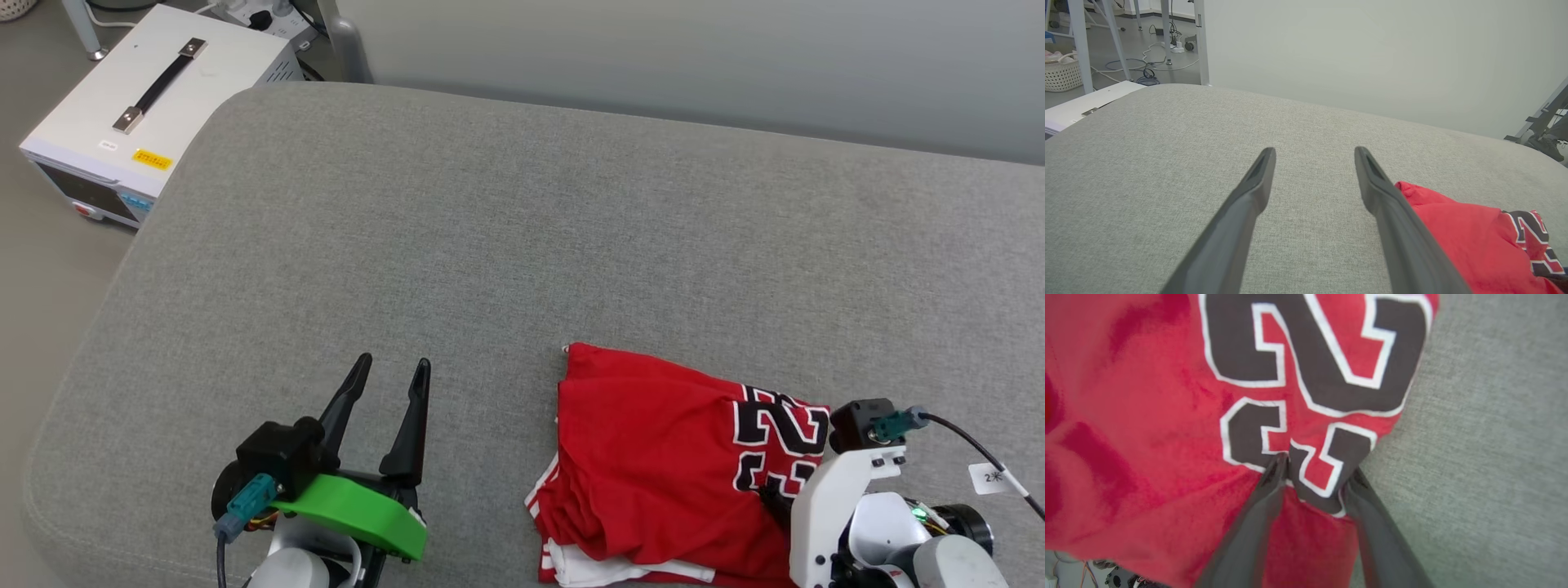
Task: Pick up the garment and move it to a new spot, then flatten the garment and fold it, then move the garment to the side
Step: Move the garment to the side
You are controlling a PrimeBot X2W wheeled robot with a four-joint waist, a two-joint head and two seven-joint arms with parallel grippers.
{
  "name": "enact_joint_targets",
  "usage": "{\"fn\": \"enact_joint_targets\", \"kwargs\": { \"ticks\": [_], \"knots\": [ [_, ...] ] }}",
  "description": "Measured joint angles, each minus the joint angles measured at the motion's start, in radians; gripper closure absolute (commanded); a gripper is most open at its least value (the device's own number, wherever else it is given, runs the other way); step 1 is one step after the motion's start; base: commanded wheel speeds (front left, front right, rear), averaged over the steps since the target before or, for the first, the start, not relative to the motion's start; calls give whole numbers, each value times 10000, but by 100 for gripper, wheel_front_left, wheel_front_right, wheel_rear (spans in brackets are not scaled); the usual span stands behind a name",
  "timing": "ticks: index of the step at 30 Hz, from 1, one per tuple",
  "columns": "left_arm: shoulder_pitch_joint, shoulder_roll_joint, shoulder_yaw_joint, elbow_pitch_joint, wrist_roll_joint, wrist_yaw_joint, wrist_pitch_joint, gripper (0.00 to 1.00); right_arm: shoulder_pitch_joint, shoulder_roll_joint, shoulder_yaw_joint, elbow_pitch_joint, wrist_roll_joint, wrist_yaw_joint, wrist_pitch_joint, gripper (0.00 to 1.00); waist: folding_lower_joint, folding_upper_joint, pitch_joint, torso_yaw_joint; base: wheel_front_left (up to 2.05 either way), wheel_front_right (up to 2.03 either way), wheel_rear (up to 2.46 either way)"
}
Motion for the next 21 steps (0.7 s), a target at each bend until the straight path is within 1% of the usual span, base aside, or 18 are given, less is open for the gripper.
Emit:
{"fn": "enact_joint_targets", "kwargs": {
  "ticks": [4, 9, 13, 19, 21],
  "knots": [
    [4, 33, 35, 48, 0, 0, 0, 0, -114, -79, 391, 77, -38, 4, -491, 100, 0, 0, -101, -139, 0, 0, 0],
    [15, 56, -25, 52, -21, 0, 0, 0, -300, -755, 1183, -261, -316, 15, -918, 100, 0, 0, -271, -469, 0, 0, 0],
    [34, 84, -130, 46, -25, 0, 0, 0, -400, -1655, 1994, -790, -339, 13, -894, 100, 0, 0, -396, -879, 0, 0, 0],
    [80, 115, -393, -8, -27, 0, 0, 0, -988, -3329, 3208, -1672, -219, 13, -589, 100, 0, 0, -504, -1666, 0, 0, 0],
    [73, 111, -495, -81, -29, 0, 0, 0, -1228, -3998, 3588, -1889, -130, 13, -531, 100, 0, 0, -509, -1984, 0, 0, 0]
  ]
}}
